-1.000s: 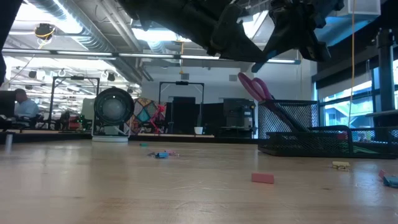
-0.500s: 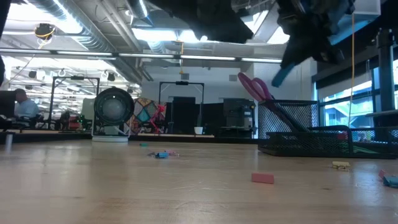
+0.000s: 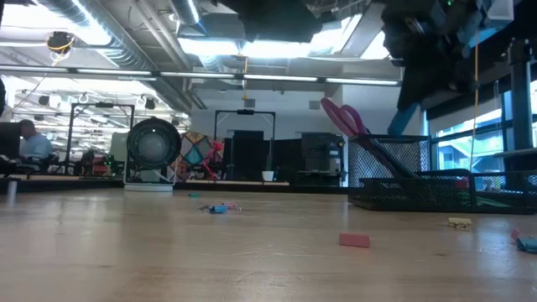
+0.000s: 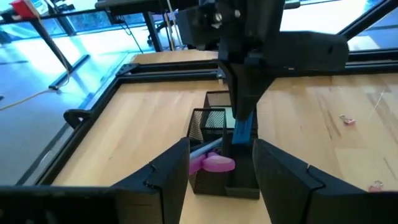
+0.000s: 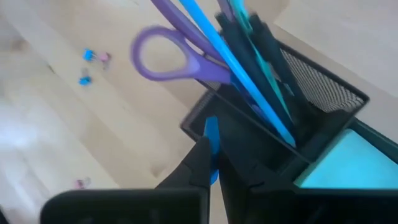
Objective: Pick and place office supplies into organizer
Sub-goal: Put the blue eraser into the black desk organizer
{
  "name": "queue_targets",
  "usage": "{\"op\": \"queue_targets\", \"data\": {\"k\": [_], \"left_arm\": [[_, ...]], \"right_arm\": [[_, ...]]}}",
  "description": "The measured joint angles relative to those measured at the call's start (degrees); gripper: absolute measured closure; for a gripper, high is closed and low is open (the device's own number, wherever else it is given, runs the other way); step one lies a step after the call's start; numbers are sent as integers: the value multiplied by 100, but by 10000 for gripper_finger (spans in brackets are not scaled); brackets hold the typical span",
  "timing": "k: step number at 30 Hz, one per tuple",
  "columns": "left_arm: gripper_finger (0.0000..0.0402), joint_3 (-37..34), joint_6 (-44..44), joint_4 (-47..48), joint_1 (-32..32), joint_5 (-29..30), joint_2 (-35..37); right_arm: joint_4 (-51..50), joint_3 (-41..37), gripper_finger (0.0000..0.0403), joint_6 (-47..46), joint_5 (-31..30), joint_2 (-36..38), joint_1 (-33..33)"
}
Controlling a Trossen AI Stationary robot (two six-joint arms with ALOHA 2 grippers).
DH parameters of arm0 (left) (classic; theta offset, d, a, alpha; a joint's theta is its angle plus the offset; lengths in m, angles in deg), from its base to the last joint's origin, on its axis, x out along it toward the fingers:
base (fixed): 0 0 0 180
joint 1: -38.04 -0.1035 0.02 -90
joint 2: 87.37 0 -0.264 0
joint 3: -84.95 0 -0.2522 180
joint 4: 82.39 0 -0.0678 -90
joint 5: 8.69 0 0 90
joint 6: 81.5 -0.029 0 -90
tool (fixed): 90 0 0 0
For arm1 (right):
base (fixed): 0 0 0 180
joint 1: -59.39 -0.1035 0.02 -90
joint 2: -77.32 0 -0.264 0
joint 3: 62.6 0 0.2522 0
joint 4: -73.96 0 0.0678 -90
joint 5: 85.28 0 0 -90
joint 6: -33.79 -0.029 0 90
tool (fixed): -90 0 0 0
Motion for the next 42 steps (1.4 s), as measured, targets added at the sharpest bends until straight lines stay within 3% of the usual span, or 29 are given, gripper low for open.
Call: {"op": "queue_targets", "data": {"k": [19,37,42], "left_arm": [[231,0,183,40,0,7,-22],[231,0,169,42,0,12,-26],[231,0,169,43,0,13,-26]], "right_arm": [[2243,-1605,381,-13,108,0,0],[2342,-1961,380,68,100,0,0],[2341,-1961,358,108,100,0,0]]}}
